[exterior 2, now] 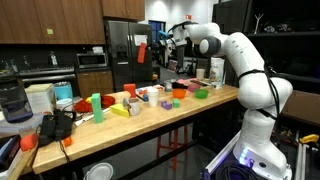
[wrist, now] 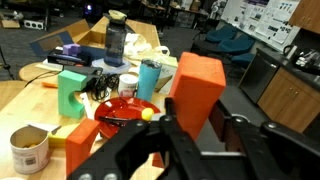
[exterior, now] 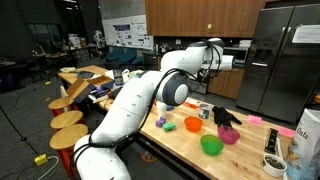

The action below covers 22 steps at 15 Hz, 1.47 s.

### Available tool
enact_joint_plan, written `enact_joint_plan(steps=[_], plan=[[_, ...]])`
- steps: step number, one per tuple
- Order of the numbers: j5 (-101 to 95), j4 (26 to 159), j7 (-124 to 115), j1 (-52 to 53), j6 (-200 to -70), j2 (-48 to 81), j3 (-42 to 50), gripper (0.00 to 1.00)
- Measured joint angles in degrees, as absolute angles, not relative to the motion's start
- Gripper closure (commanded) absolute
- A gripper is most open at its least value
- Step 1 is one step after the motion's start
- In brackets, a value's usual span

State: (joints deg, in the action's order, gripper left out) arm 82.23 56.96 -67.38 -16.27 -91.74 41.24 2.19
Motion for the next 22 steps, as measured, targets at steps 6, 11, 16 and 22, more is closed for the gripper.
enact_joint_plan(steps=[6, 11, 16, 22], plan=[[83.08, 53.31, -69.99, -17.03, -91.03, 42.73, 1.78, 0.62], [83.08, 53.33, -69.94, -16.95, -91.03, 42.96, 1.74, 0.87], [83.5, 53.11, -72.42, -17.12, -90.92, 44.7, 0.71, 0.87], [85.23, 52.97, -79.32, -17.08, -90.6, 48.52, -1.57, 0.87]])
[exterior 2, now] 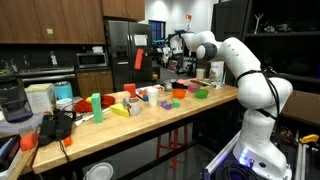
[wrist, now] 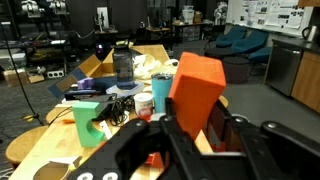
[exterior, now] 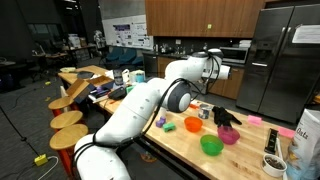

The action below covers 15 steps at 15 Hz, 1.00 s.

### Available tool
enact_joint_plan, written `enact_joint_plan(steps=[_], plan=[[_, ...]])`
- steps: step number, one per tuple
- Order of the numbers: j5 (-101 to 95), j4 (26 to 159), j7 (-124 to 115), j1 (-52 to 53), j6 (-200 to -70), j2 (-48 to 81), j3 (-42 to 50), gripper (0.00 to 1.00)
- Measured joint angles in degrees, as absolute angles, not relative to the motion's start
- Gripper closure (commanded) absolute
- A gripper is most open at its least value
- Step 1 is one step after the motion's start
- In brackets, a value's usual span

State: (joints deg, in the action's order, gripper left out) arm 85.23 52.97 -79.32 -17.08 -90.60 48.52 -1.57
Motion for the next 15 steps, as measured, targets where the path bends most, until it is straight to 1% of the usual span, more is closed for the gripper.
enact_joint_plan(steps=[7, 8, 12, 13, 14, 15], plan=[[85.18, 52.89, -86.94, -17.13, -90.51, 49.07, -1.74, 0.87], [85.16, 52.85, -87.82, -17.12, -90.14, 49.08, -1.74, 0.62], [85.16, 52.56, -89.51, -17.11, -88.73, 49.14, -1.75, 0.62], [85.16, 52.54, -89.57, -17.11, -88.7, 49.16, -1.75, 0.86], [85.16, 52.54, -89.59, -17.11, -88.68, 49.19, -1.75, 0.37], [85.16, 52.55, -89.52, -17.11, -88.69, 49.25, -1.75, 0.37]])
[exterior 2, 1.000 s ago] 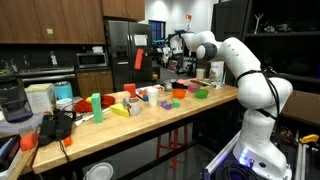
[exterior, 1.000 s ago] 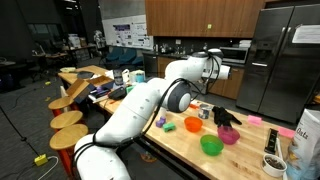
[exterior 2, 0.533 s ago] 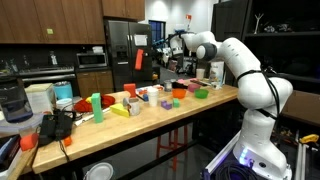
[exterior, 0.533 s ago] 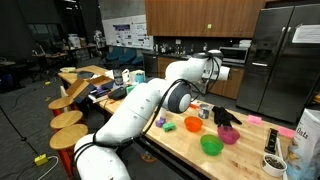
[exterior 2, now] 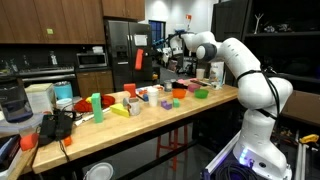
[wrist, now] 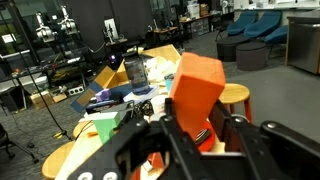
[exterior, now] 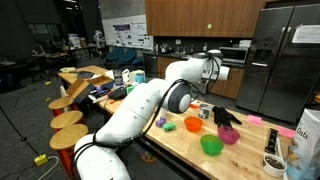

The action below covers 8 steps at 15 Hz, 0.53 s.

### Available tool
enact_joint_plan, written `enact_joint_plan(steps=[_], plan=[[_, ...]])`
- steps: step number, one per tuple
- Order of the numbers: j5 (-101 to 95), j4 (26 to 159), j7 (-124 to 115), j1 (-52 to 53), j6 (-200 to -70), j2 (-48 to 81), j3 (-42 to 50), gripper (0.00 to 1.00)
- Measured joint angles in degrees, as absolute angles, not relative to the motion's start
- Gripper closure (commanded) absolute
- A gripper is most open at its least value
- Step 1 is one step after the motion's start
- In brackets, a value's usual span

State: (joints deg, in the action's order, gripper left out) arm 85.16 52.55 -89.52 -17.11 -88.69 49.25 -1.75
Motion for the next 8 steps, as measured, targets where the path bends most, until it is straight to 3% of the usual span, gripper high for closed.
enact_joint_plan(steps=[2, 7, 8], plan=[[85.16, 52.57, -89.51, -17.07, -88.69, 49.43, -1.75, 0.31], [85.16, 52.69, -89.43, -17.05, -88.7, 49.56, -1.75, 0.0], [85.16, 52.7, -89.42, -17.06, -88.71, 49.56, -1.75, 0.0]])
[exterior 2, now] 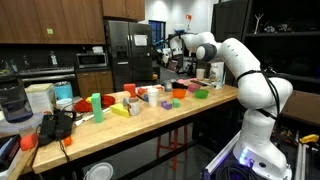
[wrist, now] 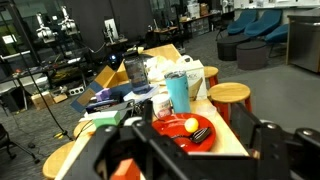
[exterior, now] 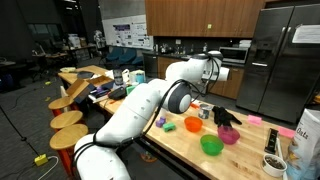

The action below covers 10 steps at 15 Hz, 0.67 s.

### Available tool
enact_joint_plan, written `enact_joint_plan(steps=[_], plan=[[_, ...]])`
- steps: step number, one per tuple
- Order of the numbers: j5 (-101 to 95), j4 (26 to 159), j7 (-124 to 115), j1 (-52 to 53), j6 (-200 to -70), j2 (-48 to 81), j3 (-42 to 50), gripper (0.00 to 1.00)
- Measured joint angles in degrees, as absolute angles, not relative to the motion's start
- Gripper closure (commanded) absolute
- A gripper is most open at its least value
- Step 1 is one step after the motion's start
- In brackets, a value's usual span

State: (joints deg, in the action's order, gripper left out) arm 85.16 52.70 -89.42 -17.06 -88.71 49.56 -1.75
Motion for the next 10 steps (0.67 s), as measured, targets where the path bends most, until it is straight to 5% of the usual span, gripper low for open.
enact_joint_plan(steps=[10], plan=[[85.41, 52.84, -88.67, -17.32, -88.81, 49.56, -1.74, 0.0]])
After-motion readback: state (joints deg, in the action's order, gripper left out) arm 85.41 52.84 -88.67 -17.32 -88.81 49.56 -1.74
